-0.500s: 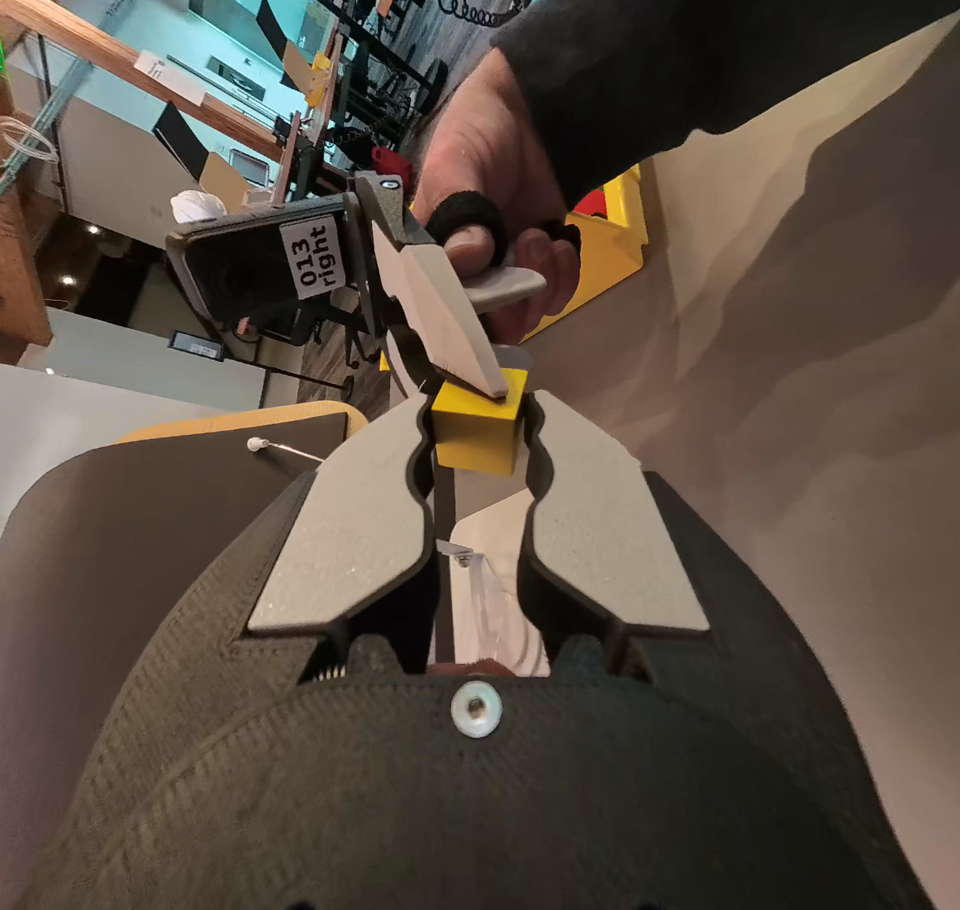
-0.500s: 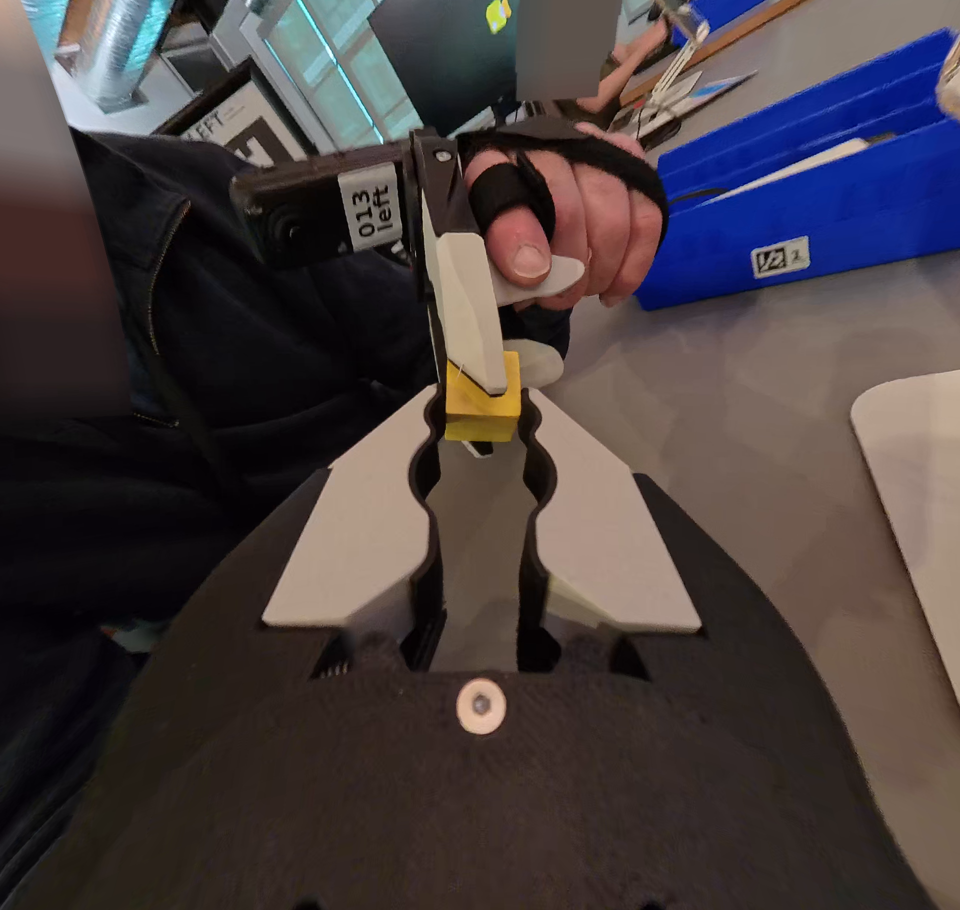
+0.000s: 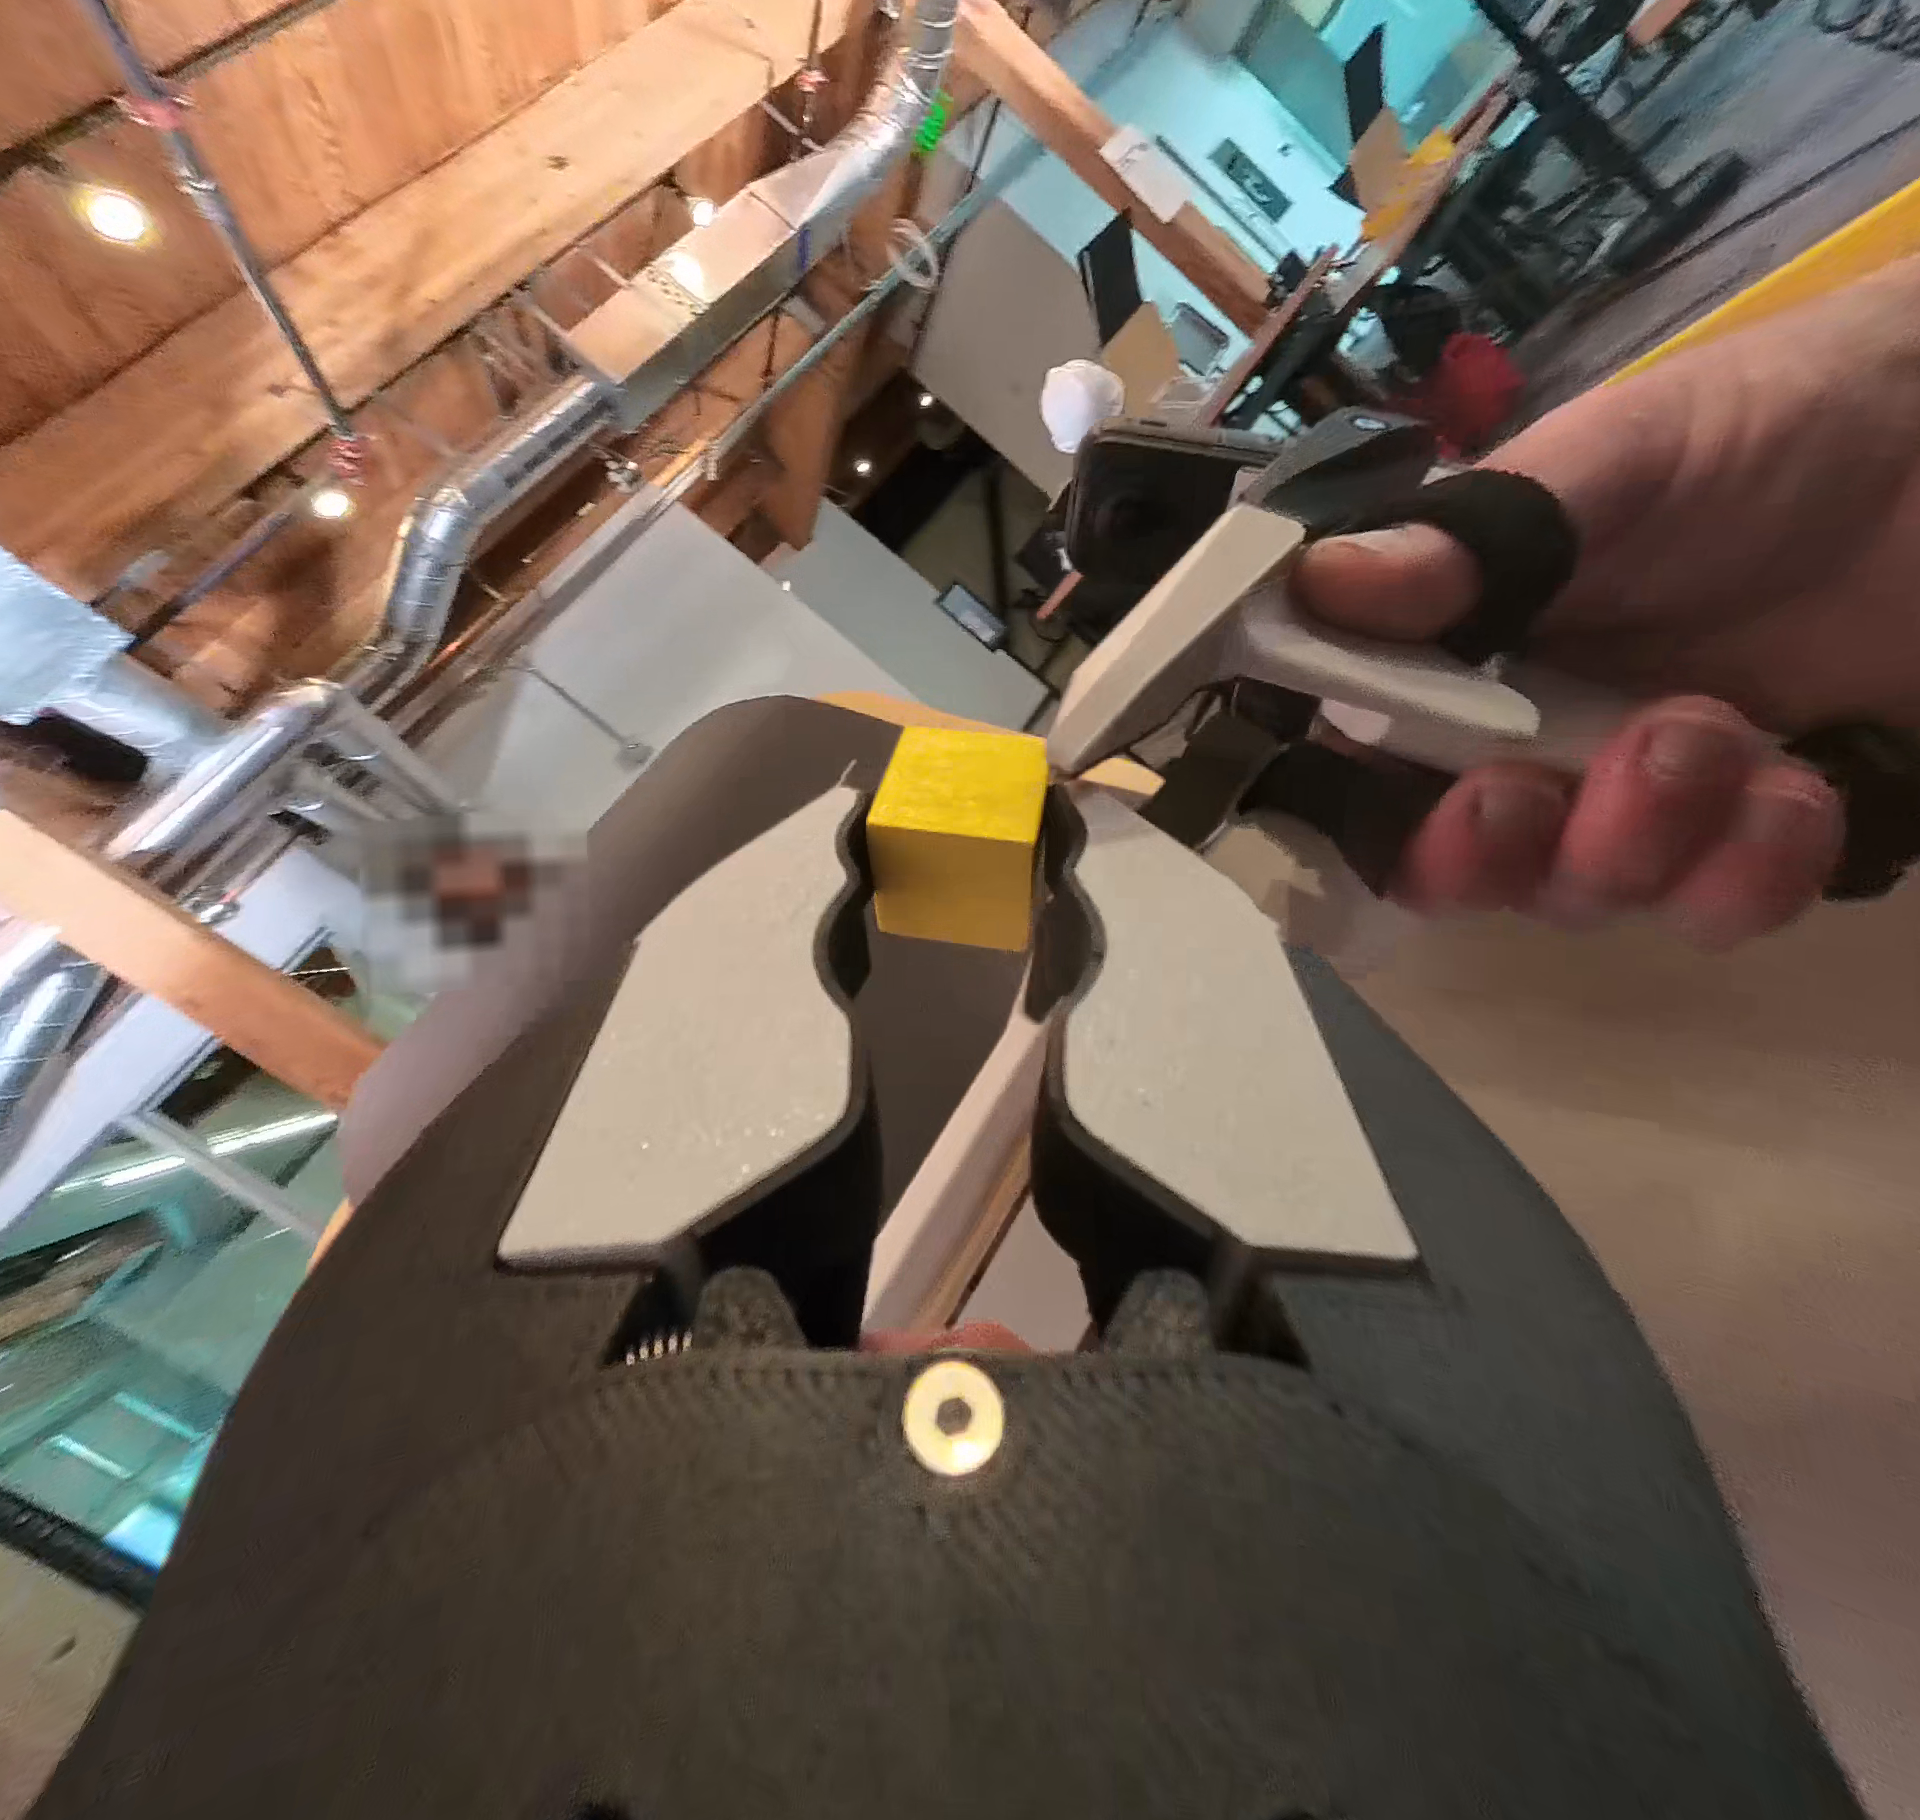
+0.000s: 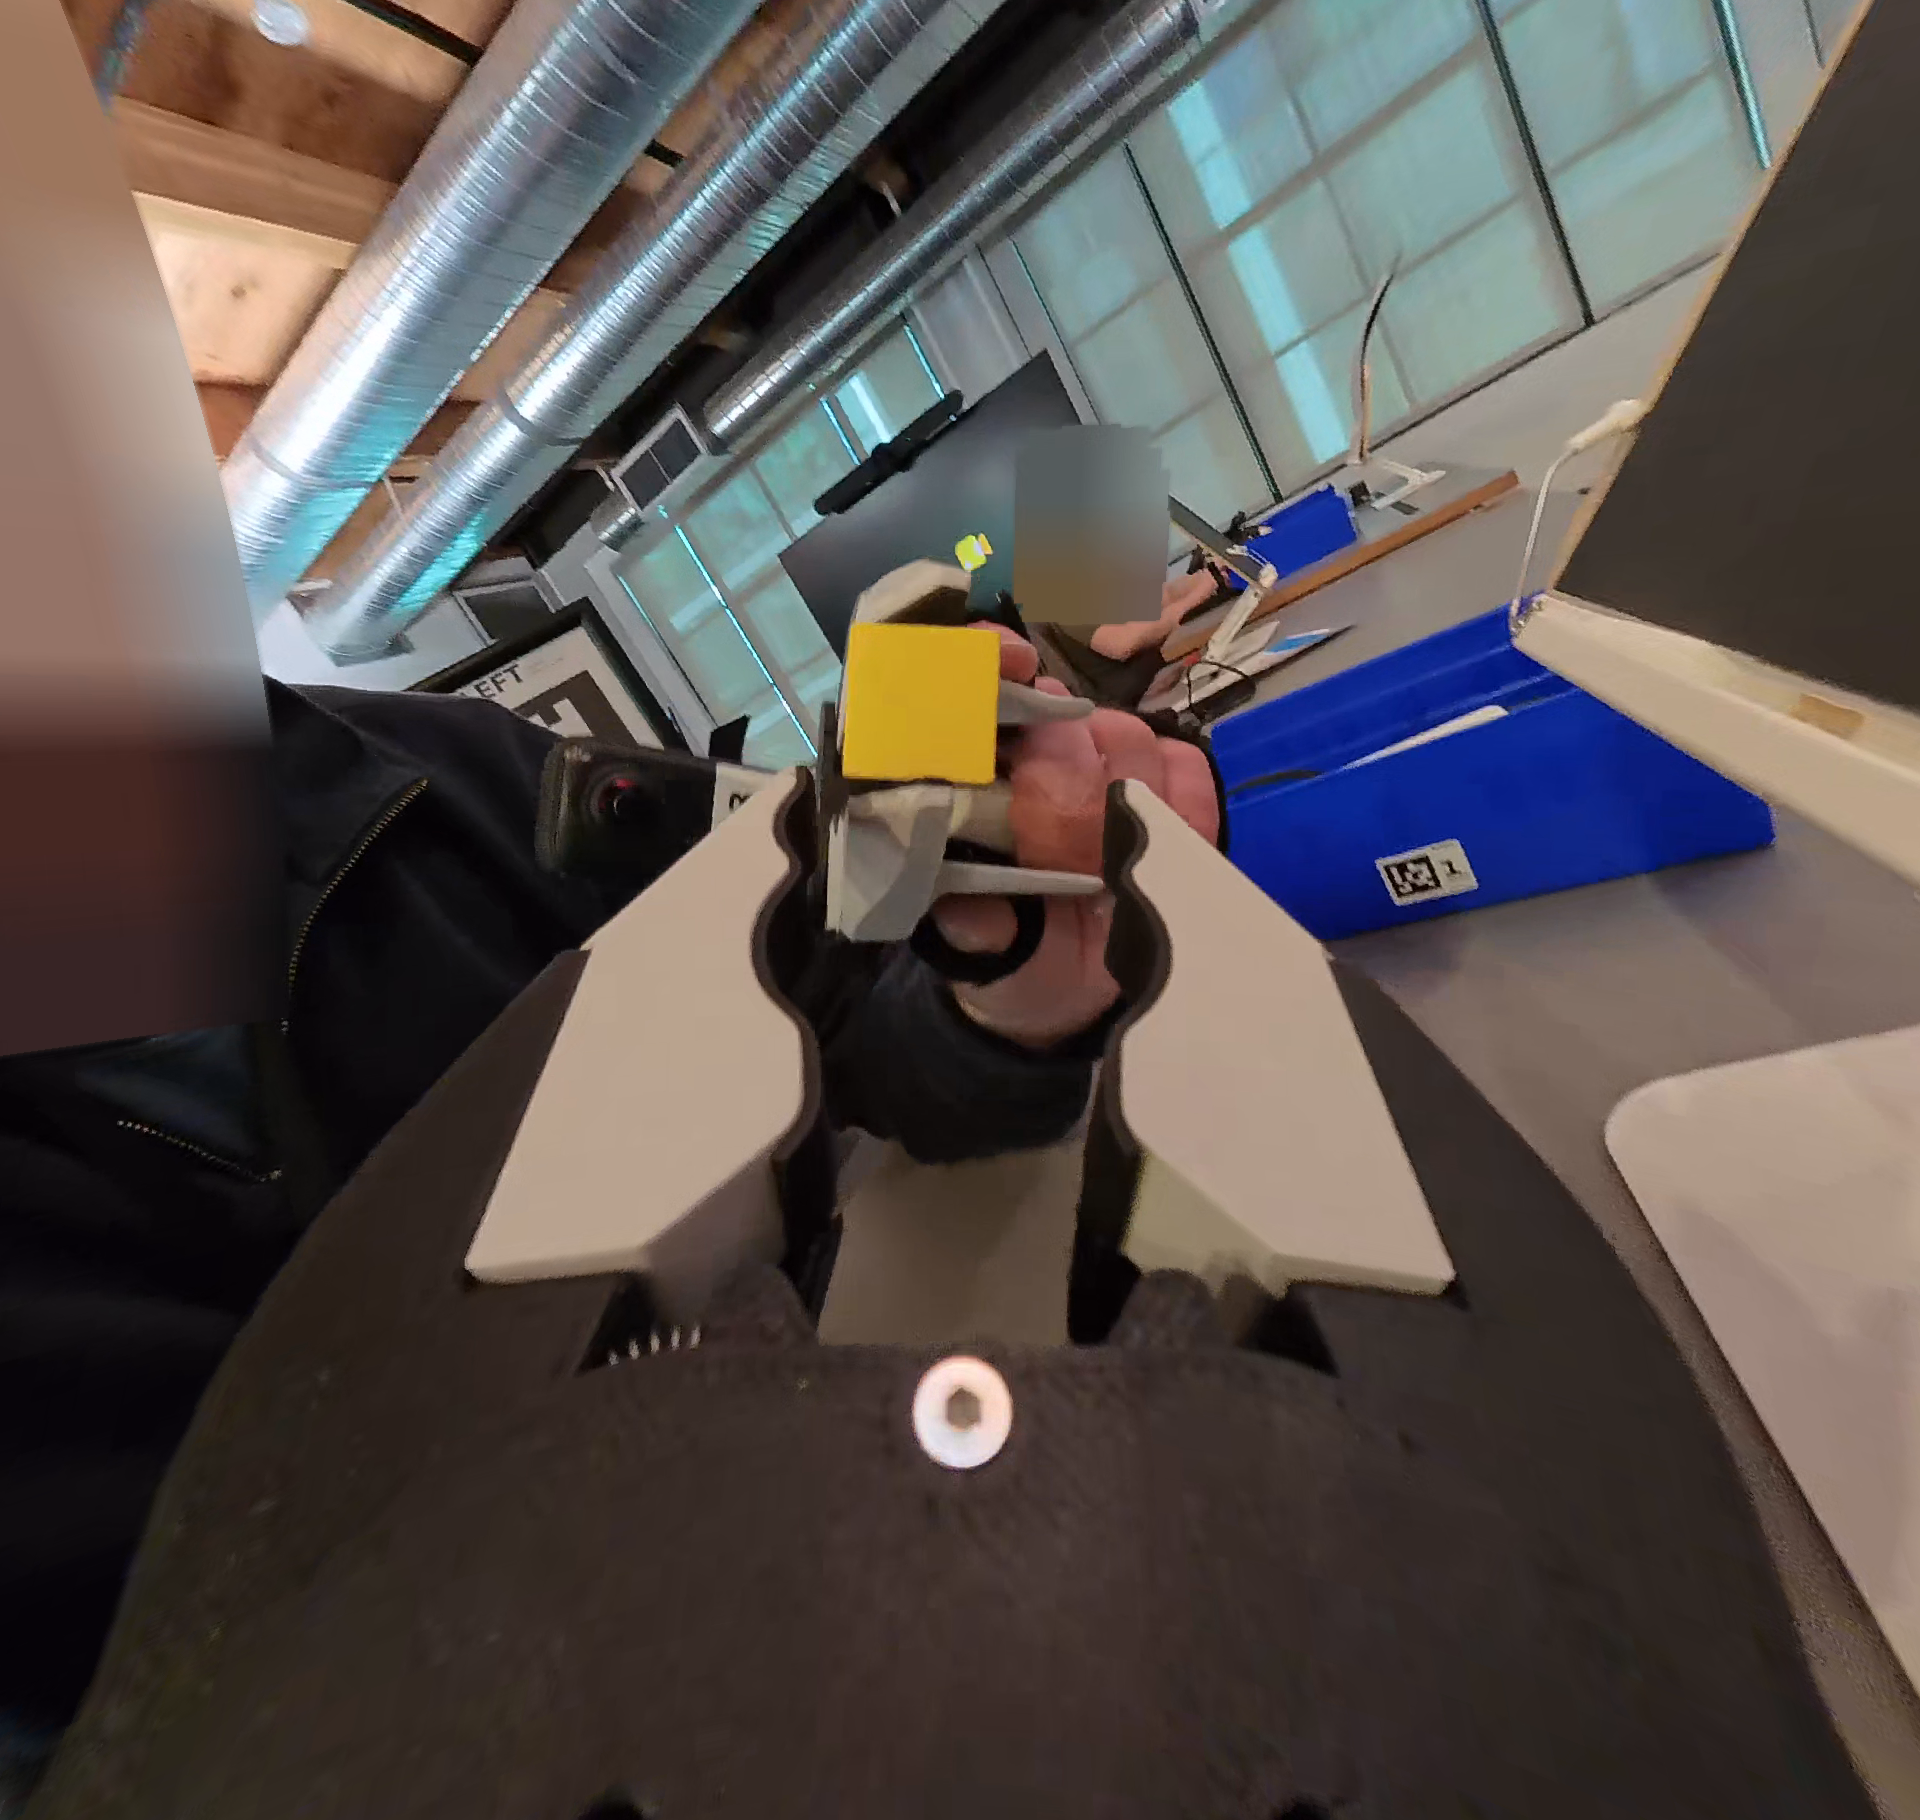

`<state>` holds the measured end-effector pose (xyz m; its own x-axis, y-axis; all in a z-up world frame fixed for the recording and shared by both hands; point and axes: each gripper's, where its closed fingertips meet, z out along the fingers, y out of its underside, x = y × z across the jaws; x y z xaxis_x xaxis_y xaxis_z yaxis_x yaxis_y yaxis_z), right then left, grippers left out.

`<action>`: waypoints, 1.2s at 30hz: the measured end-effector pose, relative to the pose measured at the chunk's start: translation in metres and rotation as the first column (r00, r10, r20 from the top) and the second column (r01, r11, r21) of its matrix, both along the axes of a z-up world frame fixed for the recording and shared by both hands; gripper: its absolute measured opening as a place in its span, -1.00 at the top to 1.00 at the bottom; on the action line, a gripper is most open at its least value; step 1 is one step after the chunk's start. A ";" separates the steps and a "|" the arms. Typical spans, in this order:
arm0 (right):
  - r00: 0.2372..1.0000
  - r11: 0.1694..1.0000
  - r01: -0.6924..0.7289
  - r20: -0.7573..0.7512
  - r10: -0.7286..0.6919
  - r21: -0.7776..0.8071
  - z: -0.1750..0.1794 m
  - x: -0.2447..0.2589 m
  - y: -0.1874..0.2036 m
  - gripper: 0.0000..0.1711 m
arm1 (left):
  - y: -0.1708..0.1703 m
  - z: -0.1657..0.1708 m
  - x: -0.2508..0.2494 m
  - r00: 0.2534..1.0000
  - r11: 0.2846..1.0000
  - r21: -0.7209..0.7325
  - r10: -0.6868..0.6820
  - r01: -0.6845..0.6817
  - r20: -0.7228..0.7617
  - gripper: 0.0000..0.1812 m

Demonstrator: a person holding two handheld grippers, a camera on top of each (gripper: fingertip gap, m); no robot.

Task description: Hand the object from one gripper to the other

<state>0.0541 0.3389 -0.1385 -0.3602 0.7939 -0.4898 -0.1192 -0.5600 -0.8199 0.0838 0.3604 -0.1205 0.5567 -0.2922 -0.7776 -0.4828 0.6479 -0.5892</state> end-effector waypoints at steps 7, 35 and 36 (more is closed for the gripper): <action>0.991 0.999 0.042 -0.128 -0.045 -0.021 0.014 -0.001 0.007 0.70 | 0.004 -0.004 -0.002 0.995 0.994 0.046 0.097 -0.099 0.039 0.66; 0.955 0.983 -0.078 0.296 0.025 0.168 -0.030 0.012 -0.023 0.70 | -0.037 -0.062 0.022 0.865 0.924 -0.307 -0.339 0.230 -0.371 0.67; 0.960 0.981 -0.049 0.279 -0.006 0.189 -0.026 0.013 -0.019 0.69 | -0.033 -0.056 0.021 0.886 0.929 -0.294 -0.320 0.225 -0.335 0.67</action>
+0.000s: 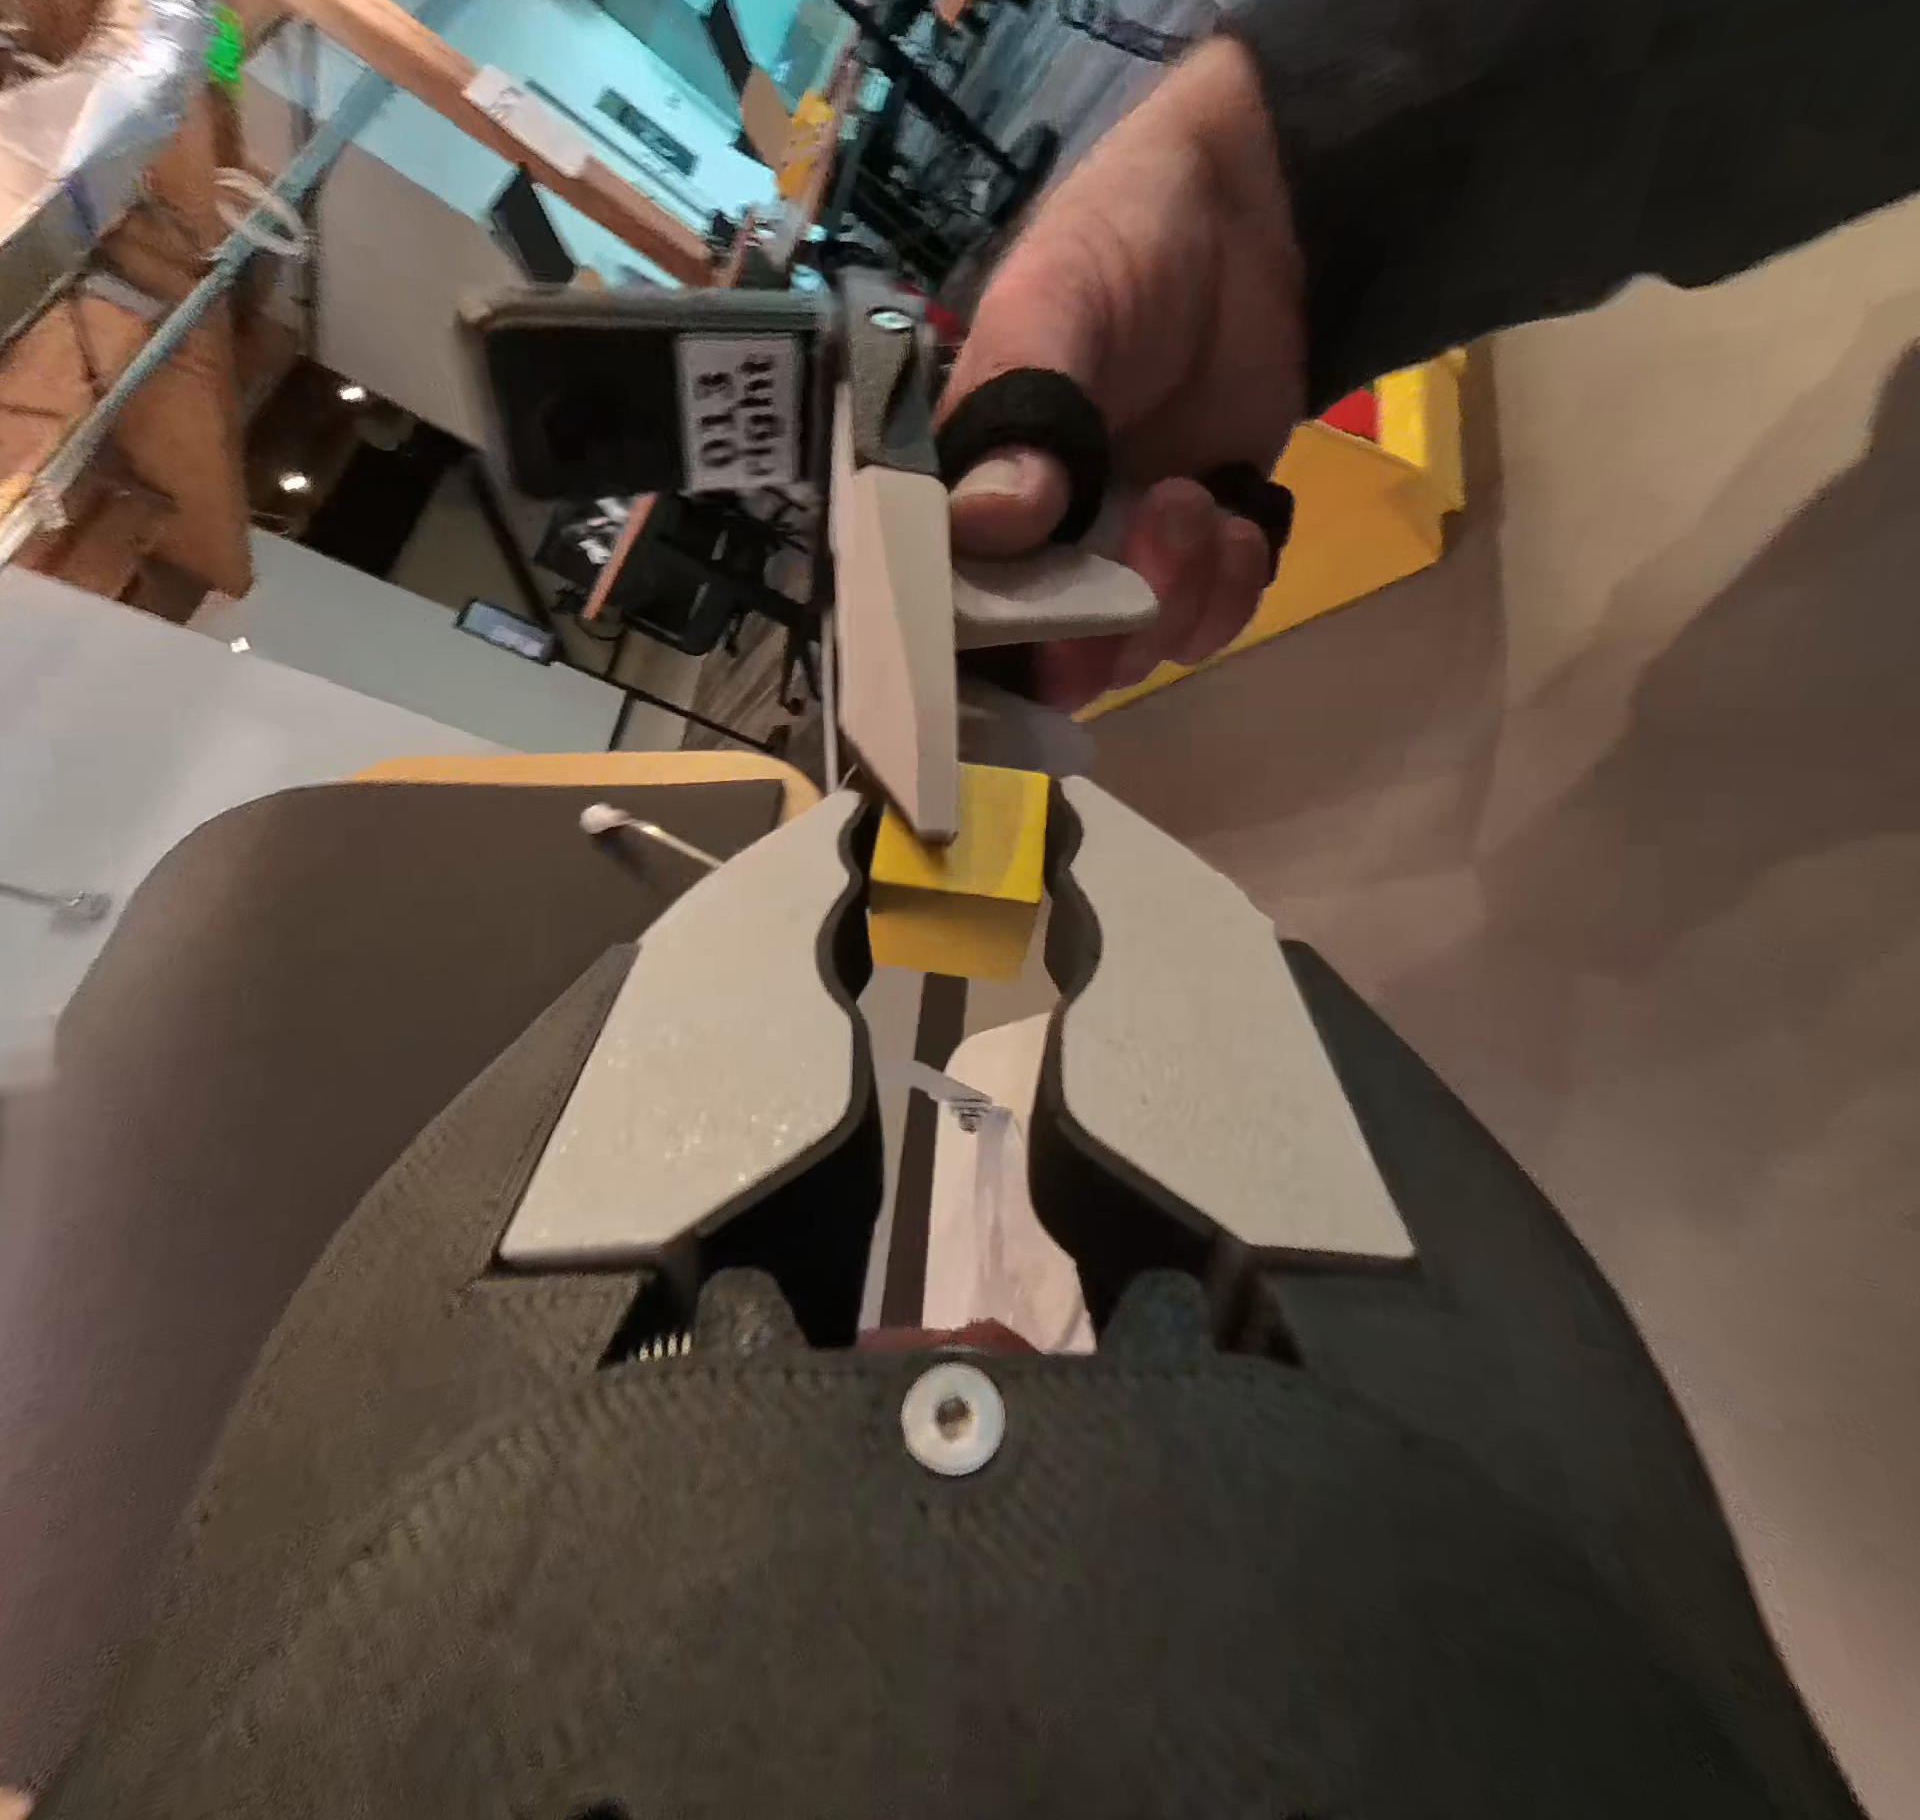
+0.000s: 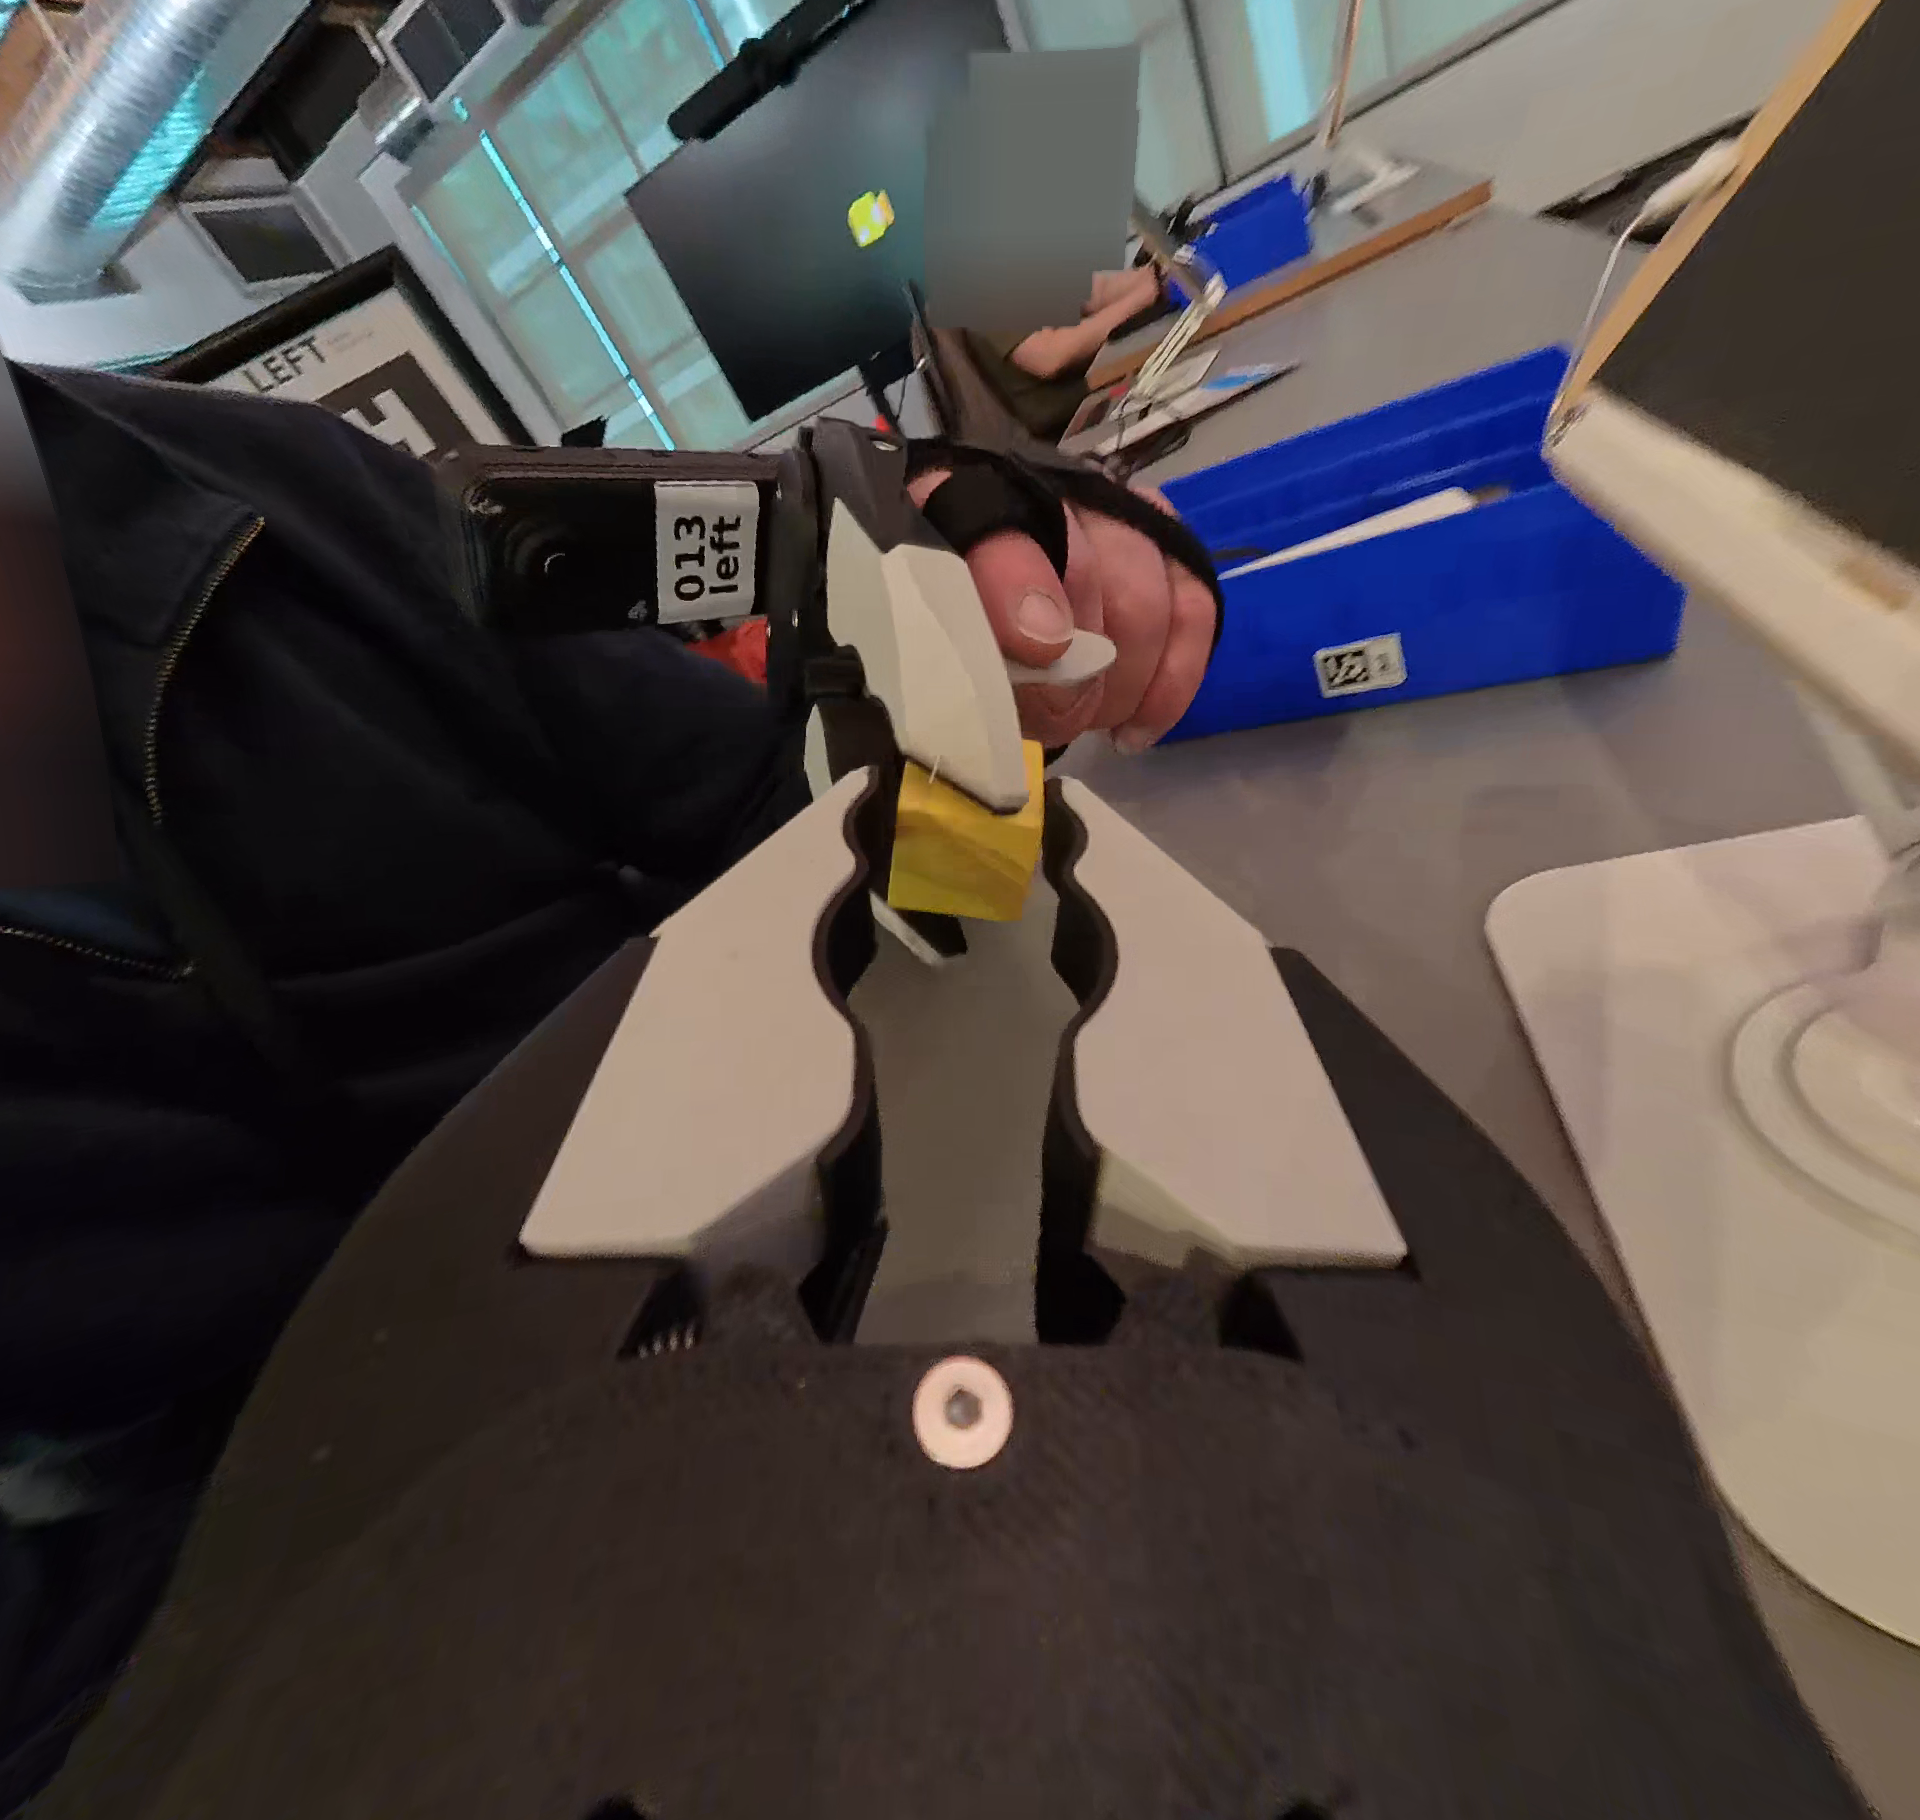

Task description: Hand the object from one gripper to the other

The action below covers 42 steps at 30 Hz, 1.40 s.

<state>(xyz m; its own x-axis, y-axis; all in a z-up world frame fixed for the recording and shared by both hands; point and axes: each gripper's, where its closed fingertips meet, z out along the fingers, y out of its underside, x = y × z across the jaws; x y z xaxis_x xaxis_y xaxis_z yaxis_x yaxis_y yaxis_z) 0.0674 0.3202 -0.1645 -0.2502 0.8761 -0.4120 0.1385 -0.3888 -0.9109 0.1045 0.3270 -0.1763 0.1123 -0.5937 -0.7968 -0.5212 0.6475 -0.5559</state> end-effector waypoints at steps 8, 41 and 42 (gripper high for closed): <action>0.946 0.798 0.321 -0.140 -0.292 0.509 0.041 0.014 0.021 0.42 | 0.016 0.031 -0.014 0.936 0.936 -0.337 0.028 0.098 0.351 0.67; 0.858 0.148 0.131 -0.038 -0.512 0.980 0.020 -0.013 0.025 0.63 | 0.009 0.042 -0.019 0.695 0.008 -0.702 0.141 0.712 0.705 0.63; 0.852 0.155 0.157 -0.054 -0.521 0.975 0.023 -0.011 0.027 0.63 | 0.013 0.044 -0.023 0.688 0.043 -0.700 0.148 0.713 0.710 0.60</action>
